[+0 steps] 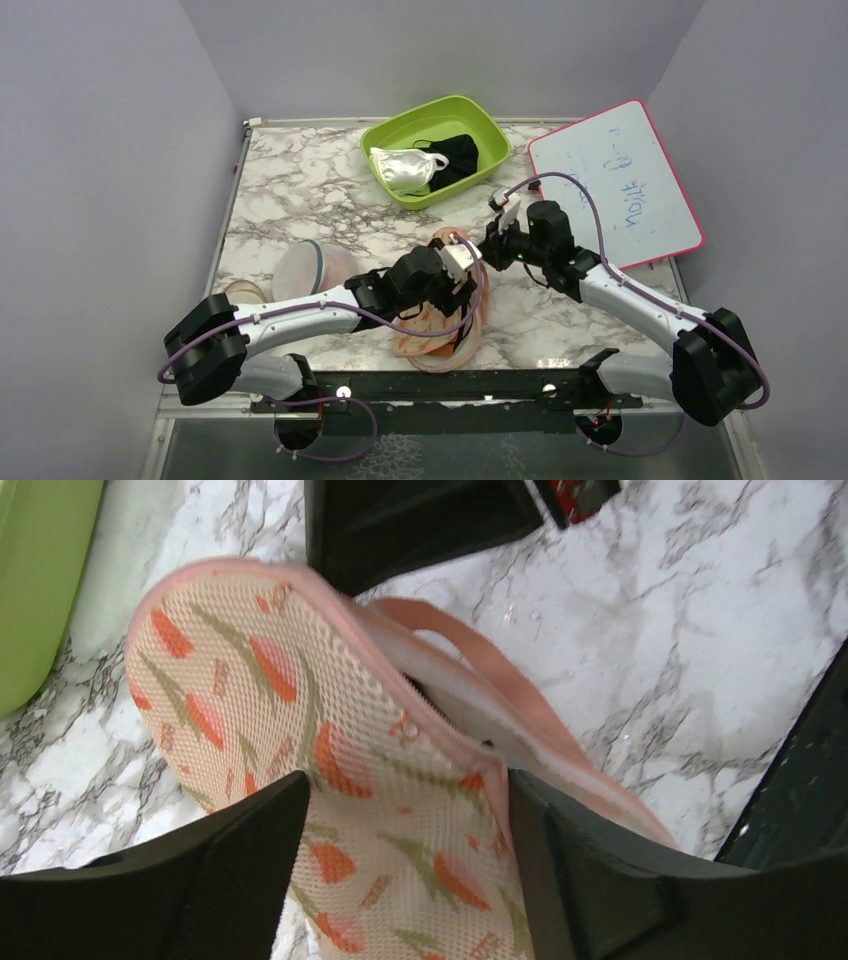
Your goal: Unzip the laundry bag and remove the bra
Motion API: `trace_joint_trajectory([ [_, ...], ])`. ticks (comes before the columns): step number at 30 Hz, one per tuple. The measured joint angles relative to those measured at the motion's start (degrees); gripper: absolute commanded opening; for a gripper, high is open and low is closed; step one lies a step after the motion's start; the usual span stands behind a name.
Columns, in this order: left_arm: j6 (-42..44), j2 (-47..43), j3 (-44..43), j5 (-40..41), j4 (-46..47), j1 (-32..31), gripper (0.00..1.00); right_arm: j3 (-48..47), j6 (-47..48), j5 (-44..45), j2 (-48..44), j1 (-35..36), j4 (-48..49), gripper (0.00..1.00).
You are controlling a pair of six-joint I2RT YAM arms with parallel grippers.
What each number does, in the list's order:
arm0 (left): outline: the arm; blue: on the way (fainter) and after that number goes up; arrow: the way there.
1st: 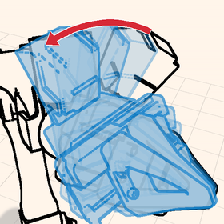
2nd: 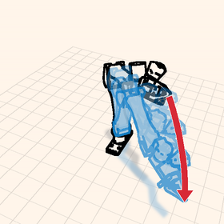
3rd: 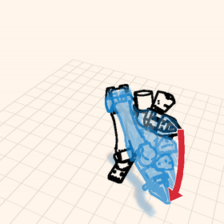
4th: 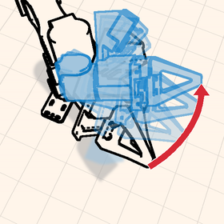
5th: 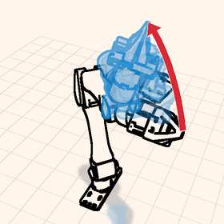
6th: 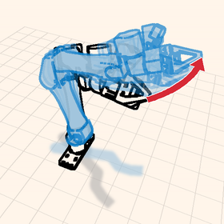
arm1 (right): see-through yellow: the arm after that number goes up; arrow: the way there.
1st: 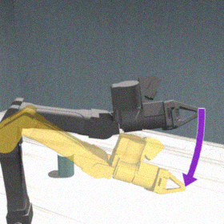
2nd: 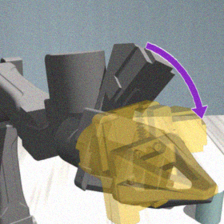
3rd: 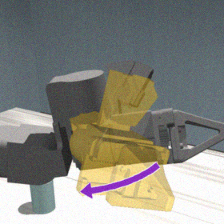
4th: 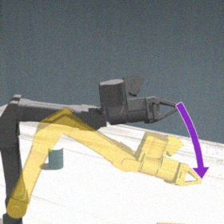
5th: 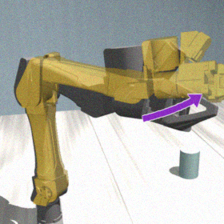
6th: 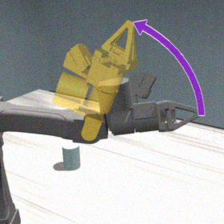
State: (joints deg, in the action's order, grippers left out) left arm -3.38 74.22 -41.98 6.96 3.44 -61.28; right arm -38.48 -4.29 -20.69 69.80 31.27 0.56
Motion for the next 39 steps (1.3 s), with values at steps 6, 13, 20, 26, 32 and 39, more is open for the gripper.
trace_joint_trajectory([
  [6,-2.19,0.26,-2.32,-0.87,2.97,0.00,0.73,0.13,-0.42,-0.74,-0.15,0.00,-0.52,0.01],
  [13,-3.85,5.99,-7.28,2.49,4.13,0.02,0.61,0.13,-0.46,-1.44,-1.03,0.00,-0.59,0.01],
  [20,-2.75,9.62,-9.27,7.54,3.78,0.02,0.27,0.13,-0.44,-1.51,-1.66,0.00,-1.42,0.01],
  [26,-0.39,8.41,-8.90,7.87,3.93,0.02,0.04,0.13,-0.52,-1.31,-2.10,0.00,-2.95,0.01],
  [32,5.53,4.55,-6.10,3.13,4.24,0.04,0.00,-0.44,-0.98,-0.17,-1.81,0.02,-4.83,0.01],
  [39,15.85,-0.90,-1.97,-4.17,4.63,0.00,0.00,-4.79,0.98,0.09,0.59,0.13,-8.63,0.01],
])
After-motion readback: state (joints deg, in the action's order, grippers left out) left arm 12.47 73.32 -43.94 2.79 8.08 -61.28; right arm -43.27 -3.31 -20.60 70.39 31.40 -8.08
